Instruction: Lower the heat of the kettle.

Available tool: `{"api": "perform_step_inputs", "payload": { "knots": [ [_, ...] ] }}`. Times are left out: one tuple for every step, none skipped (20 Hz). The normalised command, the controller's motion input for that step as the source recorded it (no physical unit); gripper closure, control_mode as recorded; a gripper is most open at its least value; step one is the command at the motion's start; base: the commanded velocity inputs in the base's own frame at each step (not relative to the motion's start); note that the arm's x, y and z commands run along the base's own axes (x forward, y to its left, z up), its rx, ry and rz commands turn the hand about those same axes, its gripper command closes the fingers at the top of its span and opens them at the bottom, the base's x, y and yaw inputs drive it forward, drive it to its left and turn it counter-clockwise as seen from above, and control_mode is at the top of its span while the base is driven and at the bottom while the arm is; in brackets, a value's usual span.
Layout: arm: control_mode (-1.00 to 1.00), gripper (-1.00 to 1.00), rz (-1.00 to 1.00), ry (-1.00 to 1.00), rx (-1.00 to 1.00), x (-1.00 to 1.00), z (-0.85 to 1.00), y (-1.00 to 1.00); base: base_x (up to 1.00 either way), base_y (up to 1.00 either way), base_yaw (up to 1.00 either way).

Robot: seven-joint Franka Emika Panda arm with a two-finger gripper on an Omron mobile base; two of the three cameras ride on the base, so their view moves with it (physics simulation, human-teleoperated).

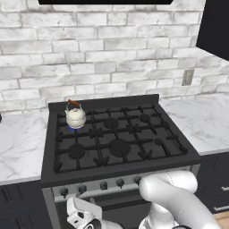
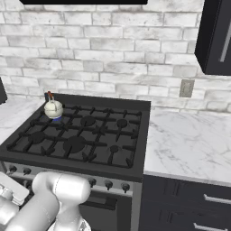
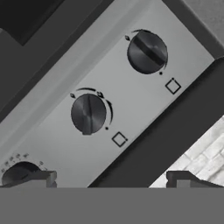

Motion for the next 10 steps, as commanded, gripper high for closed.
{"api": "perform_step_inputs", "payload": {
  "knots": [
    [-1.00, -1.00, 0.05, 0.00, 0.00, 0.14, 0.00, 0.00, 0.00, 0.00, 0.00],
    [-1.00, -1.00, 0.05, 0.00, 0.00, 0.14, 0.00, 0.00, 0.00, 0.00, 0.00],
    [-1.00, -1.00, 0.05, 0.00, 0.00, 0.17, 0.00, 0.00, 0.00, 0.00, 0.00],
    [-1.00, -1.00, 0.06, 0.00, 0.00, 0.19, 0.00, 0.00, 0.00, 0.00, 0.00],
    [-1.00, -1.00, 0.07, 0.00, 0.00, 0.19, -0.03, 0.00, 0.00, 0.00, 0.00],
    [-1.00, -1.00, 0.07, 0.00, 0.00, 0.18, -0.09, 0.00, 0.00, 0.00, 0.00],
    [-1.00, -1.00, 0.06, 0.00, 0.00, 0.17, -0.14, 0.00, 0.00, 0.00, 0.00],
    [-1.00, -1.00, 0.05, 0.00, 0.00, 0.17, -0.19, 0.03, 0.00, 0.00, 0.00],
    [-1.00, -1.00, 0.03, 0.00, 0.00, 0.16, -0.21, 0.06, 0.00, 0.00, 0.00],
    [-1.00, -1.00, 0.03, 0.00, 0.00, 0.14, -0.19, 0.08, 0.00, 0.00, 0.00]
  ]
}}
